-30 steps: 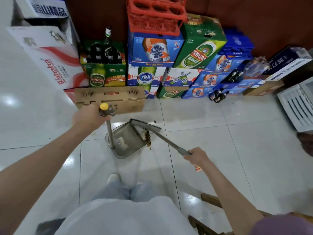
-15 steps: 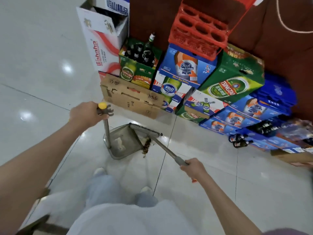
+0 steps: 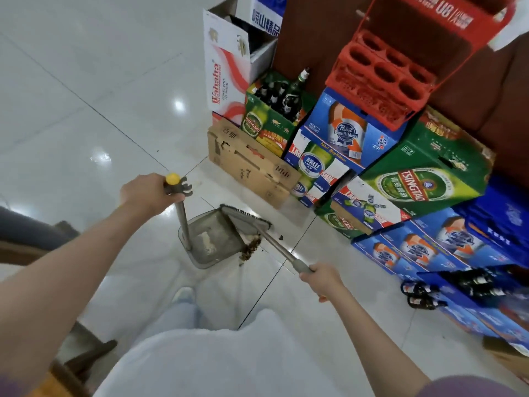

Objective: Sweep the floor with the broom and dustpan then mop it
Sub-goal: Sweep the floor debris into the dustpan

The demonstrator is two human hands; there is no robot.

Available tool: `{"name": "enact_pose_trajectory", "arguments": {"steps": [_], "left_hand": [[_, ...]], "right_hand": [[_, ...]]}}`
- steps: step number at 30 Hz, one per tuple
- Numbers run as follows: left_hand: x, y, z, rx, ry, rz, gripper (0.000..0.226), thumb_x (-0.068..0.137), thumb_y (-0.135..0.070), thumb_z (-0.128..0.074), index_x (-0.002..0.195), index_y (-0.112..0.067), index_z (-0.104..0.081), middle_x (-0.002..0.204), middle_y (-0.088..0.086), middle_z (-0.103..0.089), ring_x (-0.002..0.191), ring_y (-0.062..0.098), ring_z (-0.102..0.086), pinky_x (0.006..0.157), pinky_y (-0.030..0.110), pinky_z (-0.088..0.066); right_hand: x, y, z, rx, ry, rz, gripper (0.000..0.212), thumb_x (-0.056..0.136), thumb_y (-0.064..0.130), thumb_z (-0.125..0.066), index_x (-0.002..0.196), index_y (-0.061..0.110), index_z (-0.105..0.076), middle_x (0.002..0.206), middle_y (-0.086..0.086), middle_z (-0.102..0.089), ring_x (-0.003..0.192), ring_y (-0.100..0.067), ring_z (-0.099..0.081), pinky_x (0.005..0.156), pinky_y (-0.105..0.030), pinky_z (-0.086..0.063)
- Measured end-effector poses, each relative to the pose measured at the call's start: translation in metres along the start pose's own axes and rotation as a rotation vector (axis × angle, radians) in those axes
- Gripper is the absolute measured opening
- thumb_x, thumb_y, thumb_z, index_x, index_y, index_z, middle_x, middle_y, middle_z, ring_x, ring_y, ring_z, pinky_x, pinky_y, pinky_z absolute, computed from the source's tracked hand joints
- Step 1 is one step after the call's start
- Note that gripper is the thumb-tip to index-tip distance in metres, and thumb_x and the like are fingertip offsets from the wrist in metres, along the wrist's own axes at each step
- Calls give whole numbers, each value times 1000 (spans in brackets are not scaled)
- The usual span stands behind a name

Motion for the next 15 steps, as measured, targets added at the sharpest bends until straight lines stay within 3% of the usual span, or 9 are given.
{"name": "enact_pose_trajectory", "arguments": {"steps": [5,11,15], "left_hand": [[-41,3,-15,-77,-48,139,38,77,-55,-68,86,-18,-65,73,1,-57,77,27,-56,64,29,-39],[-99,13,-26,-149,-93,308,38,80,-54,-66,78,-19,-52,77,4,-54,85,31,-60,65,32,-42],[-124,14,-25,-151,-133,356,41,81,-54,-65,75,-17,-50,75,6,-53,88,33,-62,65,33,-45]], "right_hand": [[18,-3,30,-119,21,85,28,90,36,-56,89,10,-65,66,-3,-54,59,-21,-52,53,-28,-51],[32,1,48,-194,33,173,24,84,31,-60,83,7,-63,62,-5,-55,54,-22,-53,46,-23,-47],[38,12,51,-230,36,216,23,88,29,-59,93,7,-66,74,-8,-61,63,-23,-57,50,-26,-47]]}}
Point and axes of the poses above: each hand's wrist, its own x-axis towards the middle knuckle, its own z-axis out of the back of the hand, y = z × x, the point moved 7 cm from there along x, towards the middle knuckle
